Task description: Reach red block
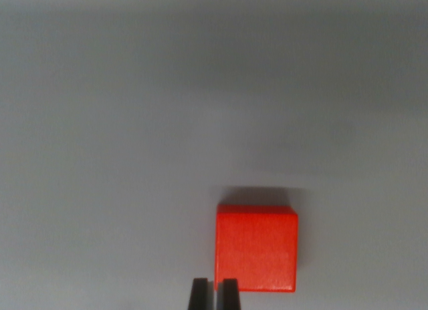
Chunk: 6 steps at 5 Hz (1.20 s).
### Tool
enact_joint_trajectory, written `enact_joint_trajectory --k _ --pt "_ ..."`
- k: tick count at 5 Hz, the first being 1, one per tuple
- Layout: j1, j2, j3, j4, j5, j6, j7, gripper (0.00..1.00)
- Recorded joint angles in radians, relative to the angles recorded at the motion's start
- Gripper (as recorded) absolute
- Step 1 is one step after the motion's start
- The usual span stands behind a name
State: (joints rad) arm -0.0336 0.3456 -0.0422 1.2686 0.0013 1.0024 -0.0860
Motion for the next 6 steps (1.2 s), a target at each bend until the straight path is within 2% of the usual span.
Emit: enact_joint_trajectory --k 1,2,3,4,5,6 --pt "0.0000 0.000 0.000 0.000 0.0000 0.000 0.000 0.00" --pt "-0.0048 0.021 -0.004 -0.020 0.0016 -0.040 -0.004 0.00" --pt "-0.0048 0.021 -0.004 -0.020 0.0016 -0.040 -0.004 0.00" --pt "-0.0092 0.040 -0.008 -0.037 0.0030 -0.076 -0.008 0.00" --pt "-0.0092 0.040 -0.008 -0.037 0.0030 -0.076 -0.008 0.00" --pt "-0.0130 0.057 -0.011 -0.053 0.0043 -0.108 -0.012 0.00"
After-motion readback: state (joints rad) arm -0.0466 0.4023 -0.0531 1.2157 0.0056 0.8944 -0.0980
